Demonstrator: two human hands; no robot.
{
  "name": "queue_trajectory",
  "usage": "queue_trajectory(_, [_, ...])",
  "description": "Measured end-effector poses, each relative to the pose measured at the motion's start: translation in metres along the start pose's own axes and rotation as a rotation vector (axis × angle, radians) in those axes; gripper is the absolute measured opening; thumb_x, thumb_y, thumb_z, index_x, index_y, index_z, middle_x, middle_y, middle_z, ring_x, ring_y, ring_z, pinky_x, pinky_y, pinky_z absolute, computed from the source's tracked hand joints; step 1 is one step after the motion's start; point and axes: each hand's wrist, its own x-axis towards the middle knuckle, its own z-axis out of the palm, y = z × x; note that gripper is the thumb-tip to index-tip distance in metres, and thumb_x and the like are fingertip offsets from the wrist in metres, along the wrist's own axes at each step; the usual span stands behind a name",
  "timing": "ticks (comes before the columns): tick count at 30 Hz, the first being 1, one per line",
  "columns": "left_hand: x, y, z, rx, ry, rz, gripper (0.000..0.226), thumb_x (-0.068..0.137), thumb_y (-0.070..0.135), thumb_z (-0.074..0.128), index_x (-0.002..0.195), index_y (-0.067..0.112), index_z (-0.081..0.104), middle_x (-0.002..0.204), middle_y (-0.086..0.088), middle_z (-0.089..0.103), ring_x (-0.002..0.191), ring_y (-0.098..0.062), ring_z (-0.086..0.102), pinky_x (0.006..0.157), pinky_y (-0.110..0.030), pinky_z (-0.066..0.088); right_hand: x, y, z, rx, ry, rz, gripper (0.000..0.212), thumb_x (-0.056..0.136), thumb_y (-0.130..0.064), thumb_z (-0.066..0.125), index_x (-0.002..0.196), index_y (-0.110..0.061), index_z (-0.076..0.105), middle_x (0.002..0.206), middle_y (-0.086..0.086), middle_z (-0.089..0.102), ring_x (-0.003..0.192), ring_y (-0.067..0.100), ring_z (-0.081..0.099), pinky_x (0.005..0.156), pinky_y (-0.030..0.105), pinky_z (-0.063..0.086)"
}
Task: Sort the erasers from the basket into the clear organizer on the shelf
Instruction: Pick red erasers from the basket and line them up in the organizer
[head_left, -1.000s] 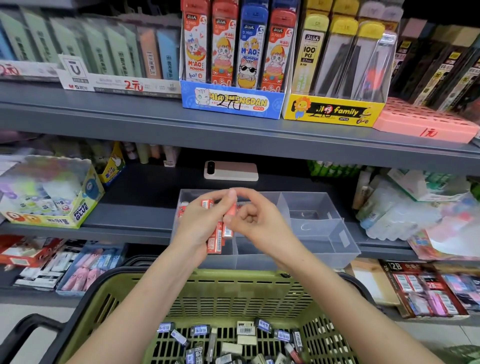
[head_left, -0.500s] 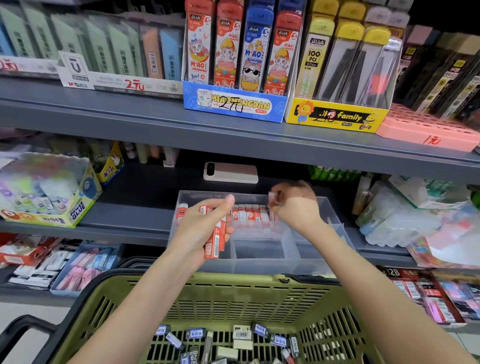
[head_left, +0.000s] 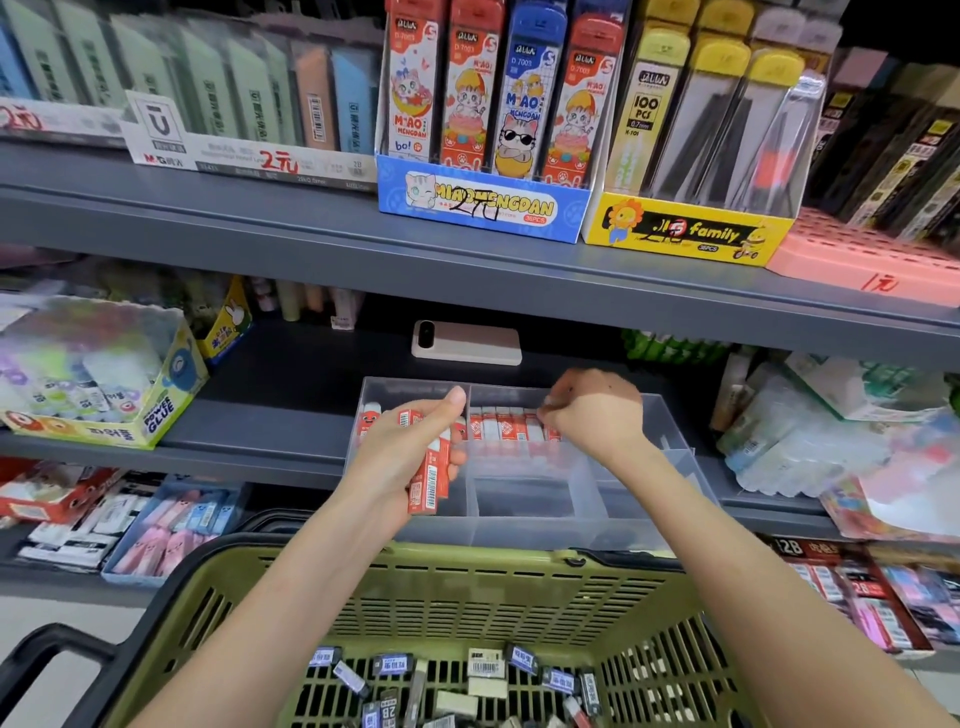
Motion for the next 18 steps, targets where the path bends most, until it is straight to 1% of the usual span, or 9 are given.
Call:
queue_trajectory(3, [0.003, 0.001, 0.002, -0.096, 0.016, -0.087, 0.036, 0.071, 0.042, 0.075, 0.084, 0.009, 0.067, 0.059, -0.006, 0.066, 0.046, -0.012, 0.062, 0.041, -0.019, 0.047, -0.011, -0.003, 0.012, -0.125, 0.048, -0.078, 0.022, 0.087, -0.029, 0.052, 0.094, -0.022, 0.071, 0.090, 0.001, 0.070, 0.089, 0.022, 0.061, 0.061, 0.022, 0.036])
queue_trajectory(5, [0.004, 0.001, 0.006, -0.140, 0.028, -0.114, 0.034, 0.077, 0.044, 0.072, 0.075, 0.011, 0.065, 0.056, -0.005, 0.064, 0.044, -0.012, 0.061, 0.041, -0.019, 0.048, -0.018, 0.000, 0.017, -0.147, 0.052, -0.109, 0.029, 0.092, -0.026, 0.043, 0.099, -0.023, 0.071, 0.093, 0.001, 0.069, 0.096, 0.020, 0.057, 0.062, 0.024, 0.035])
queue_trajectory(8, [0.006, 0.003, 0.013, -0.196, 0.048, -0.137, 0.036, 0.082, 0.047, 0.066, 0.078, 0.011, 0.065, 0.055, -0.004, 0.064, 0.046, -0.012, 0.062, 0.044, -0.020, 0.051, -0.025, 0.002, 0.006, -0.185, 0.061, -0.159, 0.032, 0.094, -0.026, 0.040, 0.099, -0.022, 0.070, 0.091, 0.004, 0.069, 0.103, 0.022, 0.054, 0.068, 0.027, 0.036])
queue_trajectory(10, [0.006, 0.004, 0.016, -0.220, 0.067, -0.144, 0.037, 0.084, 0.048, 0.063, 0.081, 0.012, 0.065, 0.056, -0.004, 0.065, 0.047, -0.012, 0.063, 0.045, -0.021, 0.051, -0.035, -0.002, -0.008, -0.117, 0.229, -0.229, 0.027, 0.092, -0.023, 0.048, 0.085, -0.015, 0.073, 0.074, 0.008, 0.069, 0.091, 0.030, 0.056, 0.071, 0.032, 0.037])
queue_trajectory(12, [0.007, 0.004, 0.020, -0.224, 0.103, -0.117, 0.037, 0.085, 0.051, 0.060, 0.084, 0.014, 0.065, 0.056, -0.003, 0.066, 0.047, -0.011, 0.063, 0.046, -0.023, 0.050, -0.055, -0.016, -0.022, 0.137, 0.335, -0.244, 0.032, 0.089, -0.033, 0.054, 0.068, -0.016, 0.070, 0.058, 0.000, 0.063, 0.071, 0.025, 0.055, 0.063, 0.031, 0.037])
queue_trajectory(14, [0.008, 0.004, 0.025, -0.222, 0.147, -0.056, 0.037, 0.087, 0.052, 0.057, 0.083, 0.016, 0.062, 0.054, 0.000, 0.065, 0.045, -0.010, 0.062, 0.042, -0.021, 0.047, -0.079, -0.037, -0.036, 0.570, 0.136, -0.208, 0.038, 0.083, -0.051, 0.053, 0.064, -0.020, 0.064, 0.054, -0.008, 0.059, 0.060, 0.009, 0.052, 0.057, 0.024, 0.038])
queue_trajectory(15, [0.008, 0.003, 0.029, -0.227, 0.169, -0.027, 0.037, 0.088, 0.052, 0.055, 0.081, 0.016, 0.061, 0.054, 0.001, 0.064, 0.044, -0.010, 0.061, 0.040, -0.021, 0.046, -0.087, -0.047, -0.040, 0.737, 0.007, -0.178, 0.037, 0.078, -0.056, 0.056, 0.069, -0.021, 0.064, 0.056, -0.009, 0.060, 0.058, 0.005, 0.052, 0.056, 0.020, 0.040])
queue_trajectory(16, [0.009, 0.003, 0.032, -0.228, 0.188, -0.003, 0.037, 0.089, 0.052, 0.054, 0.080, 0.017, 0.060, 0.056, 0.001, 0.063, 0.045, -0.010, 0.061, 0.039, -0.022, 0.047, -0.092, -0.054, -0.041, 0.820, -0.093, -0.152, 0.033, 0.073, -0.055, 0.061, 0.078, -0.023, 0.066, 0.058, -0.008, 0.062, 0.056, 0.003, 0.053, 0.058, 0.020, 0.043])
queue_trajectory(18, [0.008, 0.002, 0.038, -0.197, 0.205, 0.026, 0.036, 0.089, 0.053, 0.055, 0.079, 0.018, 0.061, 0.060, 0.001, 0.063, 0.048, -0.012, 0.061, 0.045, -0.025, 0.051, -0.097, -0.060, -0.041, 0.804, -0.175, -0.122, 0.029, 0.073, -0.040, 0.072, 0.096, -0.024, 0.063, 0.059, -0.008, 0.061, 0.056, 0.003, 0.052, 0.064, 0.028, 0.048])
